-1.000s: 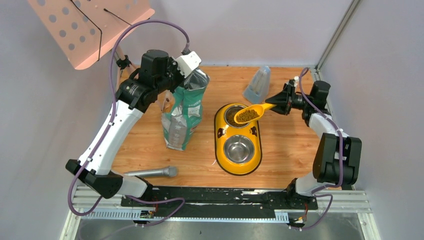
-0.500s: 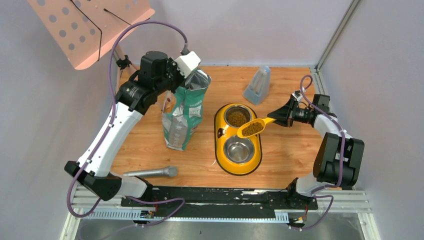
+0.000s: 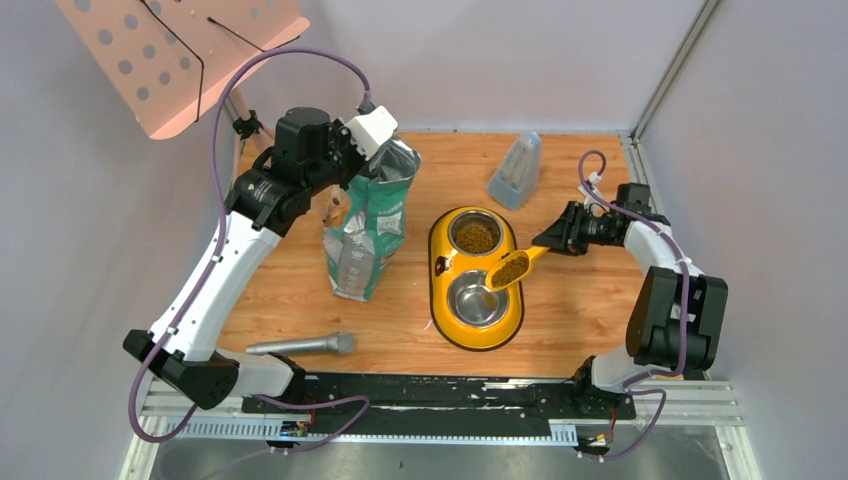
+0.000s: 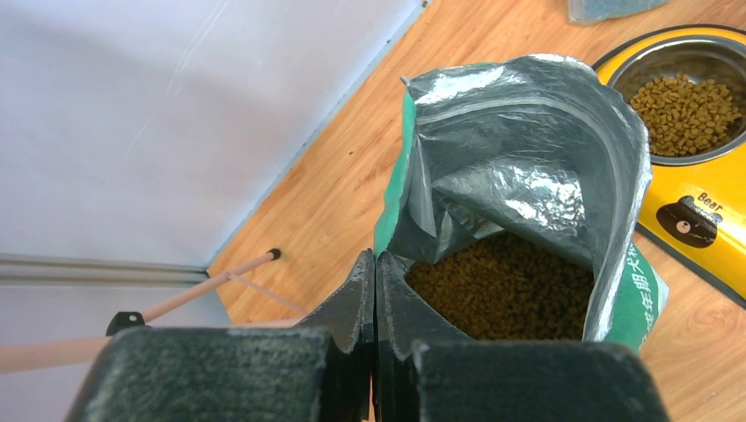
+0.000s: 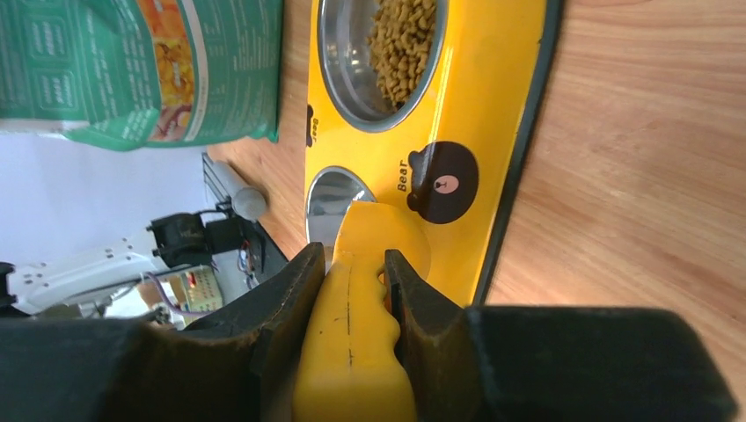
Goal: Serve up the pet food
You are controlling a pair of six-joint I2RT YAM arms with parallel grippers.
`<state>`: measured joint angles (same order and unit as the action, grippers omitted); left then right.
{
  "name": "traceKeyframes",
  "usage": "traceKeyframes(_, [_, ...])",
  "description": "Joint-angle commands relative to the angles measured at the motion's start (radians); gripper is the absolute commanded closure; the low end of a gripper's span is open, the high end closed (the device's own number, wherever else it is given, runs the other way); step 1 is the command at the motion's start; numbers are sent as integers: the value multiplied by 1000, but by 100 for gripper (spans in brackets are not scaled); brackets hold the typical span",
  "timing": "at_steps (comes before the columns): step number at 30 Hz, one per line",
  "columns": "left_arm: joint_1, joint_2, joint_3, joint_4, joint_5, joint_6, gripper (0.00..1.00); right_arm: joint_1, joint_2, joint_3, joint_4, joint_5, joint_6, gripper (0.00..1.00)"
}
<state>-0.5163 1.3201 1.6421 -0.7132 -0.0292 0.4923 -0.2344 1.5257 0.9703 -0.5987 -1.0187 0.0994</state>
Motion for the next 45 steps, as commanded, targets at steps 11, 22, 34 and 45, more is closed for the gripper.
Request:
traceKeyframes(11, [-2,-63,28,205,49,11,100,159,-162,54,-58,202,-132,100])
traceKeyframes(22, [-2,-63,27,201,52,7,100,219,-195,69,-88,208,-159,100])
traceKeyframes(34, [-2,-73,16,178,65,11,100,332,-223,272,-207,308,-328,100])
traceKeyframes(45, [-2,-67,-15,196,56,6,100,343,-112,689,-180,158,-207,100])
